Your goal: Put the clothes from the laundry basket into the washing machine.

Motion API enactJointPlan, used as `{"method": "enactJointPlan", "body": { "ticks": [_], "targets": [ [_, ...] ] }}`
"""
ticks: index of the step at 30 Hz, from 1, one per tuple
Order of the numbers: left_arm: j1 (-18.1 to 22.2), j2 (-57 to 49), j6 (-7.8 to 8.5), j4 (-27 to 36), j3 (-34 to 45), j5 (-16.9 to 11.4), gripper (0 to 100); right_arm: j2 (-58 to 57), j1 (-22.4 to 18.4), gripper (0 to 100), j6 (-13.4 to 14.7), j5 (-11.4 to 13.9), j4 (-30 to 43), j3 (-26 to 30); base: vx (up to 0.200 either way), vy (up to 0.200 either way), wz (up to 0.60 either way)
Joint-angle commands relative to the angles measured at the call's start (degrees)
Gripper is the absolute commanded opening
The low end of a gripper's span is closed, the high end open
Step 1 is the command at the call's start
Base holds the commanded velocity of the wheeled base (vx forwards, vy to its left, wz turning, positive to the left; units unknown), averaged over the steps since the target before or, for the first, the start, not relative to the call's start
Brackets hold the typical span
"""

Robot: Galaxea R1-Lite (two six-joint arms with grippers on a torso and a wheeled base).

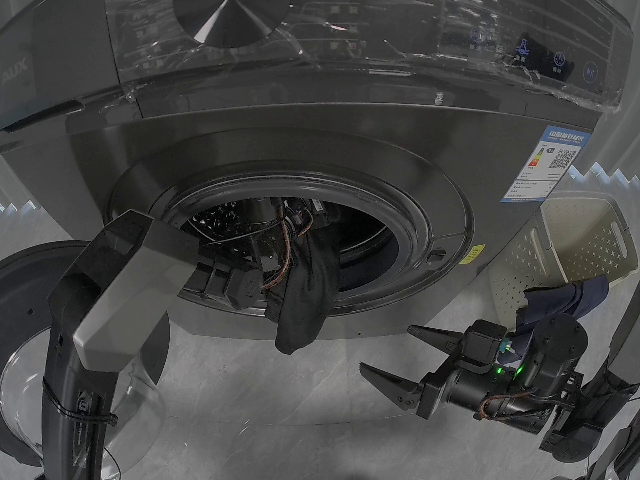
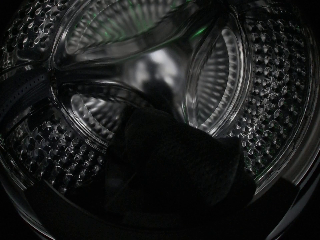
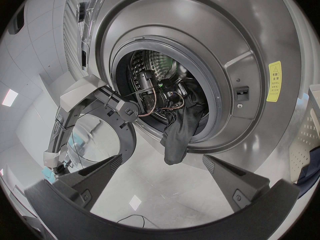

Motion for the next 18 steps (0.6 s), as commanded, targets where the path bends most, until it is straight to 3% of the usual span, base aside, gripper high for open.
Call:
{"method": "enactJointPlan", "body": {
  "ticks": [1, 6, 11, 18],
  "targets": [
    [-0.4, -0.4, -0.65, -0.4, 0.7, 0.1, 100, 0.1, 0.0, 100, 0.0, 0.0, 0.0, 0.0, 0.0, 0.0, 0.0],
    [-1.2, -5.6, -1.26, 0.3, 9.5, -0.3, 100, 0.1, 0.0, 100, 0.0, 0.0, 0.0, 0.1, 0.0, 0.0, 0.0],
    [-2.1, -11.4, -0.74, 3.3, 19.1, -1.1, 100, 0.1, 0.2, 100, 0.0, 0.0, 0.0, 0.1, 0.0, 0.0, 0.0],
    [-3.0, -13.9, 0.85, 9.4, 23.9, -3.4, 100, 0.1, 0.2, 100, 0.0, 0.0, 0.0, 0.2, 0.0, 0.0, 0.0]
  ]
}}
